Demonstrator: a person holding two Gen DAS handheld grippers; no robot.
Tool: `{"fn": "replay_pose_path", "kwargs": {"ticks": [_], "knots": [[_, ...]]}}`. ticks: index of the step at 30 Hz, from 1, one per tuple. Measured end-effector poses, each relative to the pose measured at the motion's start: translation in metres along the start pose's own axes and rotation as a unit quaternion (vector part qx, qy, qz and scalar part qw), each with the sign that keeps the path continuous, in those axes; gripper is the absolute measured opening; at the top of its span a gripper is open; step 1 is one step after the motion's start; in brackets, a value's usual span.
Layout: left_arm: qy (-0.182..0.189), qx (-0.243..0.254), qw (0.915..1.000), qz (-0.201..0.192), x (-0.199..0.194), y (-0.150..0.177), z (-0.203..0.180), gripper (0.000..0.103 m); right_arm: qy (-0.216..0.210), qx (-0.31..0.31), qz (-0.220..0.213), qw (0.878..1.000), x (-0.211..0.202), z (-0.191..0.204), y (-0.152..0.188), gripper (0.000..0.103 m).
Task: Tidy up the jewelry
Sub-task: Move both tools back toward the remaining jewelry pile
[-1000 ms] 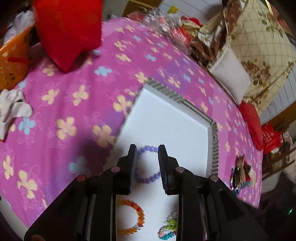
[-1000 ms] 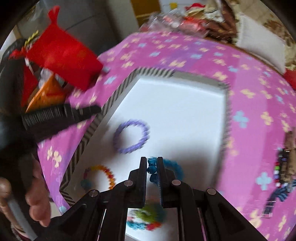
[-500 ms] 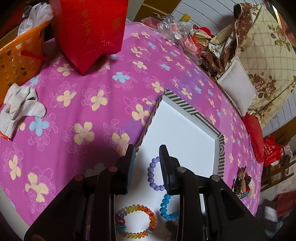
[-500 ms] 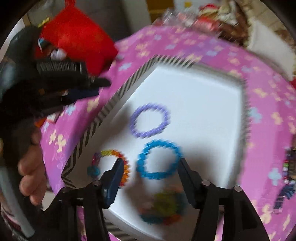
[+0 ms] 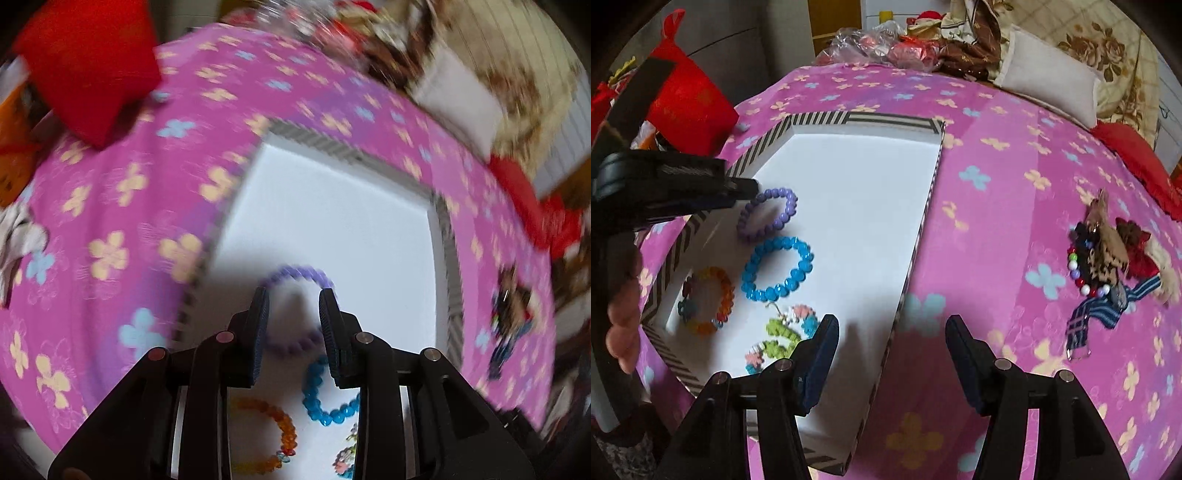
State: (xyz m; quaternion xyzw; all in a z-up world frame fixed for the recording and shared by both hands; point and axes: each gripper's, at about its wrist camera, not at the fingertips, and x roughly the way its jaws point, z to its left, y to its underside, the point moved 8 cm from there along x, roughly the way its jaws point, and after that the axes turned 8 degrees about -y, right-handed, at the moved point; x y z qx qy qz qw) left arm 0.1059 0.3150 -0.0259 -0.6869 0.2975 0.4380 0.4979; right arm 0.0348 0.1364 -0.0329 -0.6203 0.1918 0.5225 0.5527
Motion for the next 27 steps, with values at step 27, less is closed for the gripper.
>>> {"fn": "replay_pose_path", "kwargs": {"ticks": [27], "knots": [[0.123,0.075,0.9873,-0.066,-0.070,0.027,-0.074,0.037,0.021,0.107,-0.064,0.992,-0.068,-0.112,0.042,0.060]]}}
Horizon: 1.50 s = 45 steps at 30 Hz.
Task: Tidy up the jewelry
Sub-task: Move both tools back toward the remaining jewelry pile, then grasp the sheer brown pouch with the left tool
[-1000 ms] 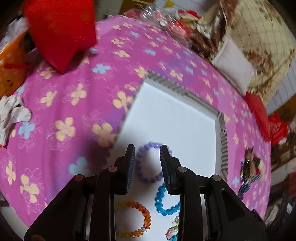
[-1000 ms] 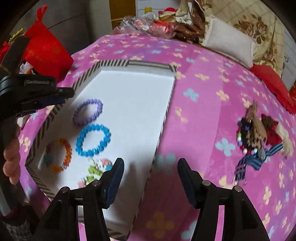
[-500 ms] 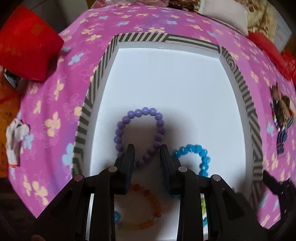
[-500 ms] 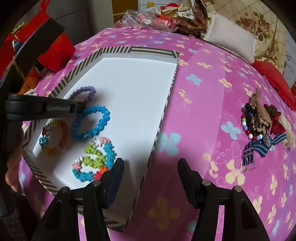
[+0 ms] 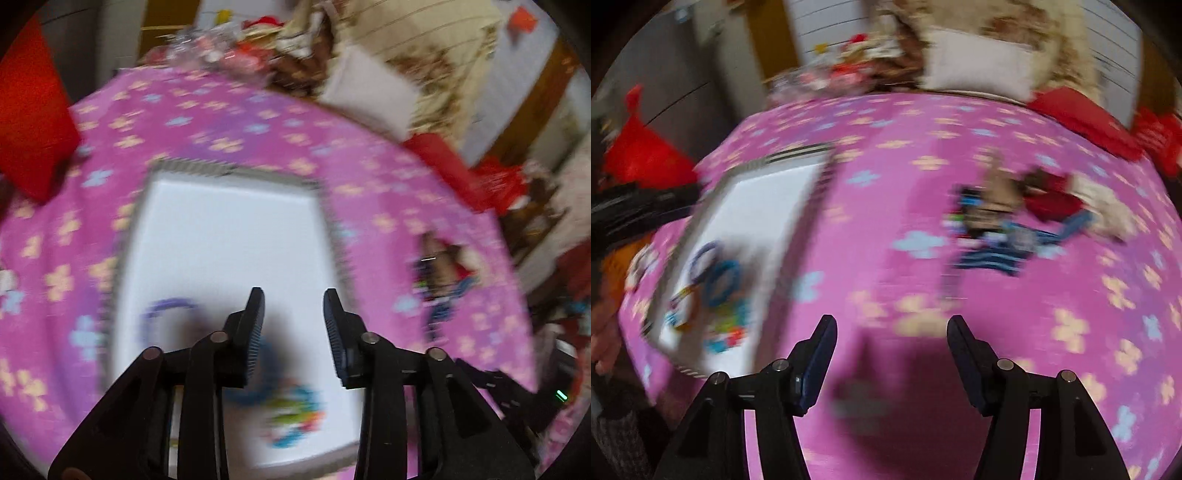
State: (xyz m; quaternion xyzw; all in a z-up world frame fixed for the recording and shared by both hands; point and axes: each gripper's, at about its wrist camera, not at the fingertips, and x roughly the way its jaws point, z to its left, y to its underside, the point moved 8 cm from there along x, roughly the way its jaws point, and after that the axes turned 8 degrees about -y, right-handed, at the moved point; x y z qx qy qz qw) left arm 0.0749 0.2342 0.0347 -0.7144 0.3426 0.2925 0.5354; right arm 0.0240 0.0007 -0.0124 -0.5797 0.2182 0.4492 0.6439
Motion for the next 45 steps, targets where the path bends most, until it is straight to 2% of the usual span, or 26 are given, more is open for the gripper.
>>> {"fn": "replay_pose_path", "kwargs": {"ticks": [2,5,10,13,15,18,20,25,27,30,33,36,38,45], "knots": [[0.037,0.002,0.9993,-0.002,-0.002,-0.003,-0.021,0.038,0.012,0.033,-0.003,0.999,-0.003,-0.033,-0.002,0.060],[0.091,0.020,0.9955,0.016,0.005,0.007,-0.064,0.038,0.016,0.071,-0.004,0.997,-0.005,-0.068,-0.005,0.060],[0.098,0.075,0.9908,0.056,0.037,0.040,-0.118,0.038,0.007,0.100,-0.014,0.995,-0.007,-0.091,-0.004,0.060],[0.084,0.093,0.9873,0.097,0.063,0.063,-0.136,0.038,0.009,0.101,-0.017,0.995,-0.007,-0.096,-0.005,0.060],[0.059,0.103,0.9854,0.122,0.080,0.077,-0.137,0.038,0.010,0.103,-0.019,0.994,-0.006,-0.100,-0.005,0.060],[0.012,0.133,0.9852,0.107,0.083,0.082,-0.135,0.034,0.017,0.112,-0.024,0.993,-0.007,-0.111,-0.004,0.060],[-0.020,0.133,0.9857,0.102,0.083,0.082,-0.122,0.034,0.019,0.128,-0.025,0.991,-0.008,-0.125,-0.001,0.060],[-0.045,0.124,0.9887,0.071,0.080,0.068,-0.102,0.031,0.016,0.148,-0.030,0.988,-0.010,-0.147,0.004,0.060],[-0.049,0.119,0.9892,0.072,0.081,0.064,-0.097,0.031,0.010,0.154,-0.036,0.987,-0.012,-0.154,0.005,0.060],[-0.037,0.120,0.9908,0.050,0.070,0.058,-0.102,0.031,-0.004,0.161,-0.044,0.986,-0.015,-0.161,0.007,0.060],[-0.007,0.117,0.9925,0.035,0.058,0.045,-0.124,0.034,-0.019,0.159,-0.047,0.986,-0.016,-0.166,0.009,0.060],[0.009,0.101,0.9935,0.052,0.067,0.033,-0.148,0.046,-0.037,0.161,-0.049,0.985,-0.016,-0.171,0.013,0.060],[0.027,0.096,0.9927,0.067,0.084,0.018,-0.174,0.046,-0.046,0.164,-0.054,0.984,-0.018,-0.175,0.017,0.060],[0.035,0.086,0.9901,0.106,0.149,-0.022,-0.234,0.046,-0.059,0.165,-0.077,0.982,-0.029,-0.190,0.026,0.060]]}}
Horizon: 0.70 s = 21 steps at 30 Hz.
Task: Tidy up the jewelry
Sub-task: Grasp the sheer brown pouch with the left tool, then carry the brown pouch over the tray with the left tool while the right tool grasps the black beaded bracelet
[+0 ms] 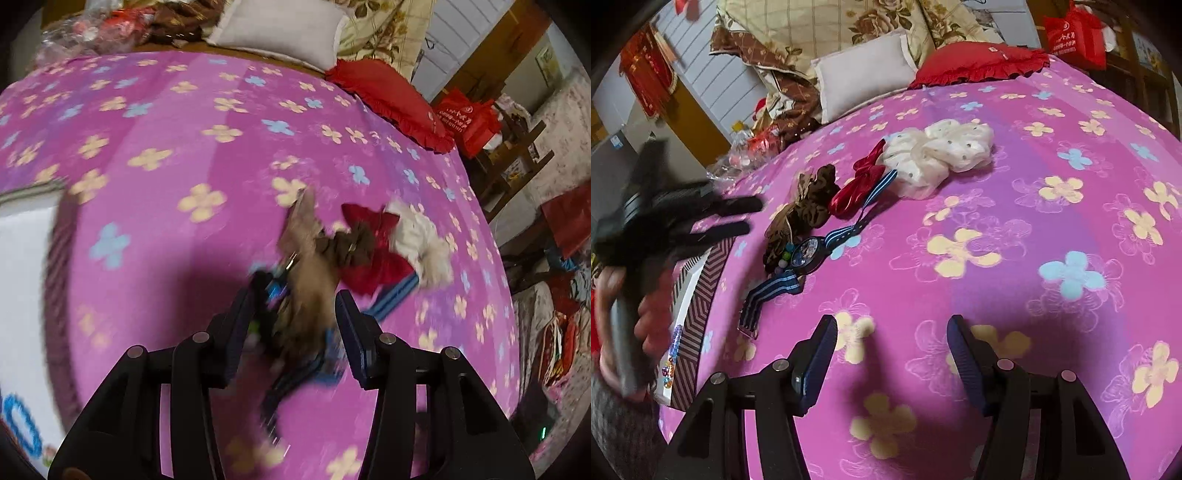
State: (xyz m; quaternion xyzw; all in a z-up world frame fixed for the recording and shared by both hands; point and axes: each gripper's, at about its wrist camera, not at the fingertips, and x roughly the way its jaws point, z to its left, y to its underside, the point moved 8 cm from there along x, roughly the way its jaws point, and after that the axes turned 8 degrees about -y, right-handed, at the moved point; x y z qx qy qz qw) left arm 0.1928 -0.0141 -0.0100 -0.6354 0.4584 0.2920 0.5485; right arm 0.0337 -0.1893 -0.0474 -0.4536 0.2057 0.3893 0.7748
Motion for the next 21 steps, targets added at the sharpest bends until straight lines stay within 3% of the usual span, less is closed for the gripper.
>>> {"fn": "replay_pose_path", "kwargs": {"ticks": [2,5,6,8,10,17,21], "knots": [[-0.006,0.015,0.9998,0.009,0.014,-0.008,-0.012,0.046,-0.001,-0.006,-0.003,1.000,-0.001,-0.001,0.000,0.060],[-0.049,0.060,0.9965,0.032,0.040,-0.011,-0.026,0.046,-0.002,-0.015,-0.007,1.000,-0.001,-0.001,0.000,0.060],[-0.055,0.068,0.9953,0.041,0.046,-0.009,-0.028,0.041,-0.002,-0.016,-0.008,1.000,-0.002,-0.001,0.001,0.060],[-0.064,0.079,0.9934,0.052,0.051,-0.005,-0.029,0.017,-0.005,-0.015,-0.010,1.000,-0.002,-0.002,0.001,0.060],[-0.057,0.073,0.9949,0.038,0.045,-0.004,-0.029,0.015,-0.010,-0.013,-0.011,1.000,-0.003,-0.003,0.001,0.060],[0.018,0.041,0.9985,-0.031,-0.036,0.009,-0.025,0.014,0.001,-0.024,-0.011,1.000,-0.002,-0.001,0.001,0.061],[0.027,0.041,0.9963,-0.070,-0.081,0.032,-0.007,0.014,0.027,-0.049,-0.005,0.998,0.003,0.006,0.003,0.065]]}}
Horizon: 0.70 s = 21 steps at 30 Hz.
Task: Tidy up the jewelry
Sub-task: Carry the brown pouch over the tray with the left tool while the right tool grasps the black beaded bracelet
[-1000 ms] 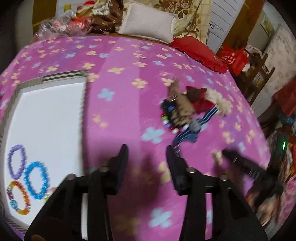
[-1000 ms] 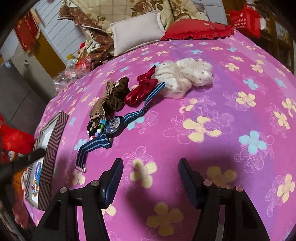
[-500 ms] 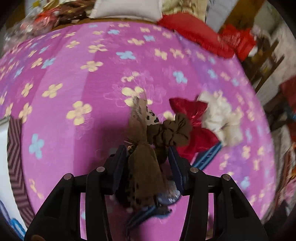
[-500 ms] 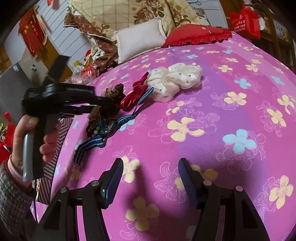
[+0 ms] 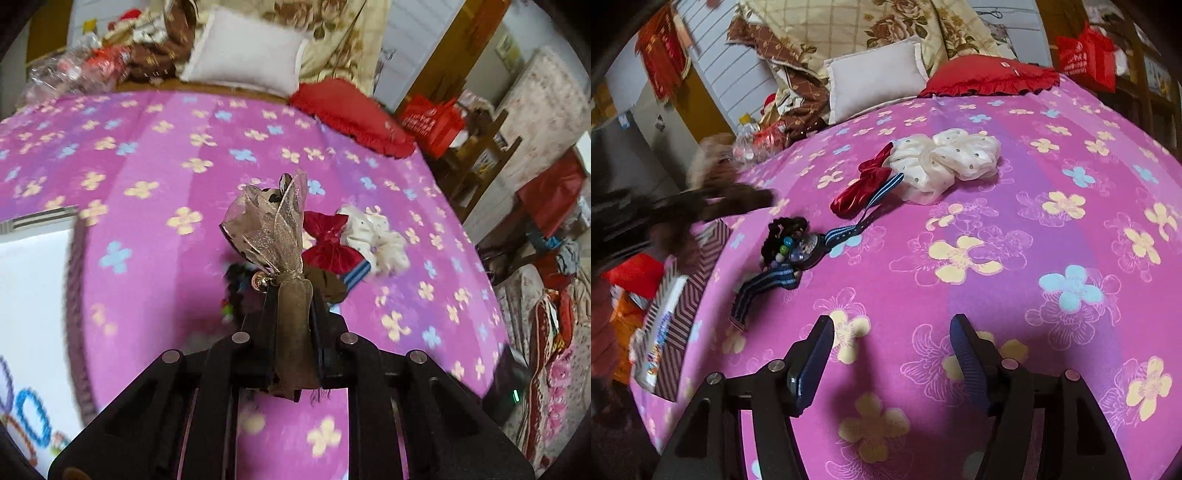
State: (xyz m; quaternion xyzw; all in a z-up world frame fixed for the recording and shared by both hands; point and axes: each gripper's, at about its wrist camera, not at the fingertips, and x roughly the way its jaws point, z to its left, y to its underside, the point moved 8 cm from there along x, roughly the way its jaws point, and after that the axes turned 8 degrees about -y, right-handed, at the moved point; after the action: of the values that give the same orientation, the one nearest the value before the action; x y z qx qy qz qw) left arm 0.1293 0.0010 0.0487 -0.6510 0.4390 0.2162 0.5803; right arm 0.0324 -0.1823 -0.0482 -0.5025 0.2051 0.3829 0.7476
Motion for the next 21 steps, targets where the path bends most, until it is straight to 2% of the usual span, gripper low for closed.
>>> {"fn": "replay_pose_path", "kwargs": {"ticks": [4,9,13,15,18,19,21], "knots": [[-0.010,-0.001,0.9997,-0.023,-0.026,0.023,0.024,0.014,0.037,-0.029,0.020,0.999,0.006,0.008,0.002,0.065],[-0.010,-0.018,0.9987,-0.047,-0.040,0.030,0.063,0.014,0.000,-0.002,0.042,0.999,0.015,0.031,-0.010,0.065],[-0.008,-0.051,0.9964,-0.068,-0.054,0.029,0.098,0.014,0.006,0.001,0.045,0.999,0.030,0.046,-0.032,0.065],[-0.021,-0.062,0.9947,-0.079,-0.062,0.026,0.115,0.014,0.010,0.003,0.037,0.999,0.033,0.052,-0.045,0.065],[-0.041,-0.074,0.9915,-0.099,-0.074,0.022,0.138,0.014,-0.006,-0.009,0.039,0.999,0.043,0.072,-0.065,0.065],[-0.045,-0.081,0.9904,-0.102,-0.077,0.021,0.147,0.014,-0.008,-0.018,0.045,0.999,0.050,0.080,-0.071,0.063],[-0.050,-0.094,0.9889,-0.104,-0.079,0.021,0.161,0.014,-0.001,-0.041,0.062,0.997,0.067,0.095,-0.079,0.050]]}}
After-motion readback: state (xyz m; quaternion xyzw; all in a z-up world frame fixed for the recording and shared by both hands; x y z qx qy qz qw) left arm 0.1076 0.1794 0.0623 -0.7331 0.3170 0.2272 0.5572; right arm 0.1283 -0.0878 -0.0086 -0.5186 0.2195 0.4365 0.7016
